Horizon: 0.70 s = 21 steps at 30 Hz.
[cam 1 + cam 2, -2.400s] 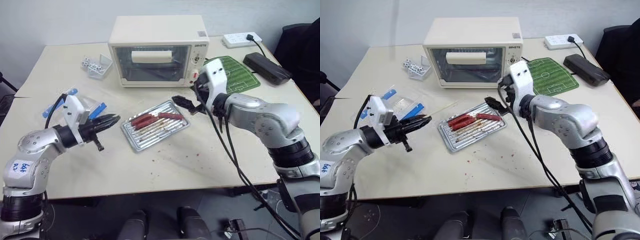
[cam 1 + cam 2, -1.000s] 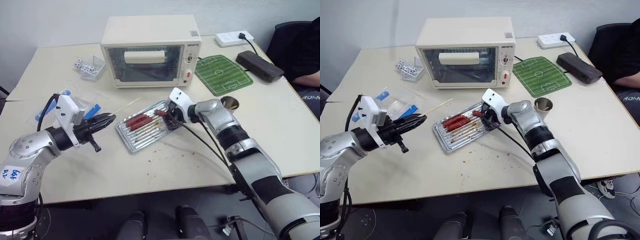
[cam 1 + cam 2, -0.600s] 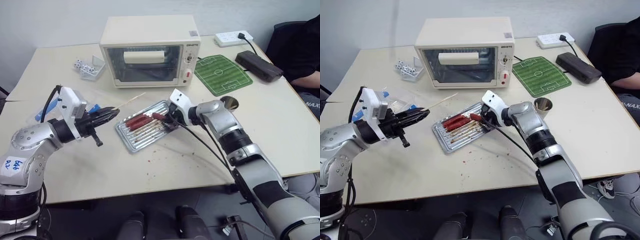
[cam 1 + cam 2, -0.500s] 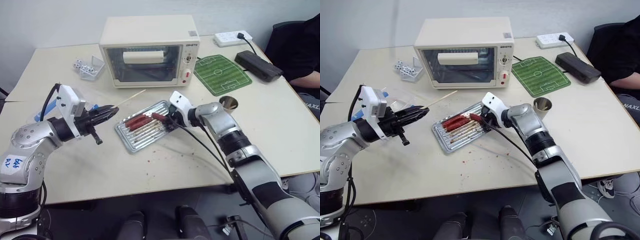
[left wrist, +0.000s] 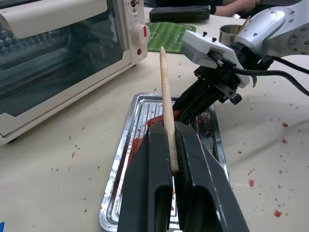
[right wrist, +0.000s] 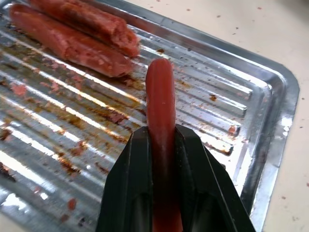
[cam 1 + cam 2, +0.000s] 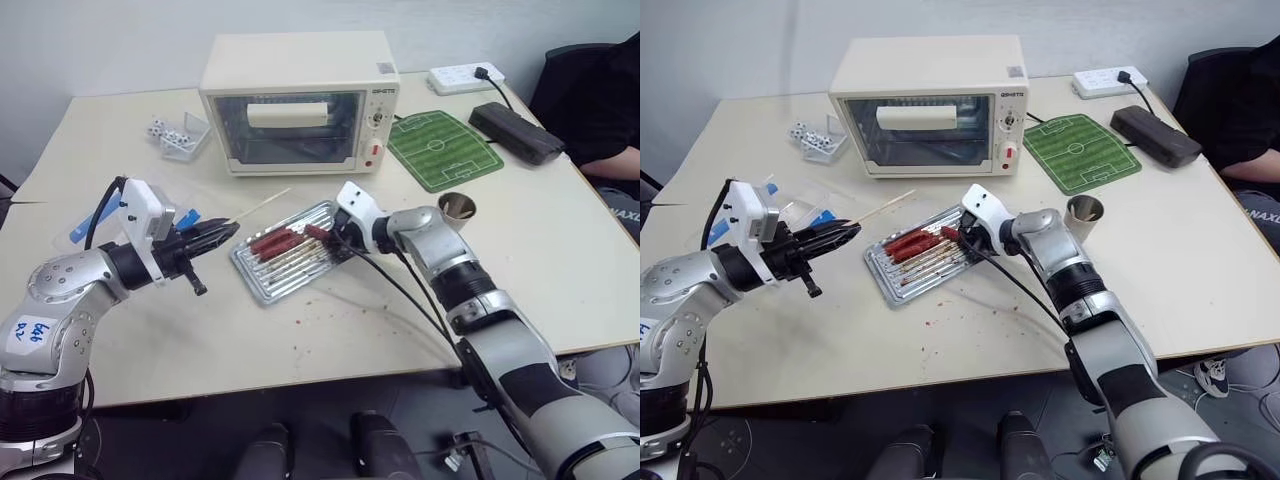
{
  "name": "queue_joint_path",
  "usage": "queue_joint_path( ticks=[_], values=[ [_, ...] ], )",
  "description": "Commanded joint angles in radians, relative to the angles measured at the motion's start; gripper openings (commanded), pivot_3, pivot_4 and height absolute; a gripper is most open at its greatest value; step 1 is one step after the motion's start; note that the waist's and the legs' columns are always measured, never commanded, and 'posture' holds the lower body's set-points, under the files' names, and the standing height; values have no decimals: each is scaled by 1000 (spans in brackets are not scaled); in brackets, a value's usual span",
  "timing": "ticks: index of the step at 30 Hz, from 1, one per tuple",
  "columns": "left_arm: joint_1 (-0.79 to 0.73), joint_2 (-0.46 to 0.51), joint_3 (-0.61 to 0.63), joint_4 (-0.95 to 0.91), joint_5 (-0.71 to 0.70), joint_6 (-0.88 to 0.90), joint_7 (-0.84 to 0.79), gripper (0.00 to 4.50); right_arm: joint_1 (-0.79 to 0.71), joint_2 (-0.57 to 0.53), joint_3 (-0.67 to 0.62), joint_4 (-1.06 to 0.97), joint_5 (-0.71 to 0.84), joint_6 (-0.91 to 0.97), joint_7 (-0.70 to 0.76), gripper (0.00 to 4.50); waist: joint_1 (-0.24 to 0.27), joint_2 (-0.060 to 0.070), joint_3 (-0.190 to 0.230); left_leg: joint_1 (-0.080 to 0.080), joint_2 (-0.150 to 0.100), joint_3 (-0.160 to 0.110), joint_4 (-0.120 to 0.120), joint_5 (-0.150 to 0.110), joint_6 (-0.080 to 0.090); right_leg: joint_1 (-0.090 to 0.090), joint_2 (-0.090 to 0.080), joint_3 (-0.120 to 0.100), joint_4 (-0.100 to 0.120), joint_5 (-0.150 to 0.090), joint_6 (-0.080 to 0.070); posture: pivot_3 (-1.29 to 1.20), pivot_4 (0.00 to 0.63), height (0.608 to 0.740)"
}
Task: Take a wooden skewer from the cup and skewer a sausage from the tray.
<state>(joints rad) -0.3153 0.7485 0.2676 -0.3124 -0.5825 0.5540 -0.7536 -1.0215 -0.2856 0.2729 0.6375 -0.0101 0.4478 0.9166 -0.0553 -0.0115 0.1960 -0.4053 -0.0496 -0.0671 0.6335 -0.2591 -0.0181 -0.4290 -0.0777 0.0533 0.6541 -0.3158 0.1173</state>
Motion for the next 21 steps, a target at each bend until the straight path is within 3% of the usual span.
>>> queue_joint_path(
  ticks=[1,6,9,13,21],
  values=[
    [-22,42,-7,-10,-17,-10,-71,0,51,-116,-14,-317,69,94,146,292,5,0,0,-1,0,0,0,0,0,0,0,0,0,0,0,0,150,740],
    [-92,124,-73,12,-66,41,-244,0,192,-391,-65,-791,273,262,406,292,22,0,0,-2,0,-1,0,-1,1,0,0,-2,-4,0,0,0,150,740],
    [-153,152,-134,21,-79,58,-339,0,260,-523,-124,-966,401,325,490,292,29,0,0,-1,1,-2,0,-4,4,2,0,-3,-8,0,0,0,150,740],
    [-253,140,-207,55,-61,52,-407,0,293,-599,-192,-1064,512,399,487,292,25,0,0,0,1,-1,2,-4,5,3,0,-2,-7,0,-1,0,150,740],
    [-305,156,-243,75,-52,38,-502,0,325,-655,-238,-1043,533,387,414,292,30,-1,1,0,1,-1,3,-4,4,3,0,-2,-6,1,-1,0,150,740]
  ],
)
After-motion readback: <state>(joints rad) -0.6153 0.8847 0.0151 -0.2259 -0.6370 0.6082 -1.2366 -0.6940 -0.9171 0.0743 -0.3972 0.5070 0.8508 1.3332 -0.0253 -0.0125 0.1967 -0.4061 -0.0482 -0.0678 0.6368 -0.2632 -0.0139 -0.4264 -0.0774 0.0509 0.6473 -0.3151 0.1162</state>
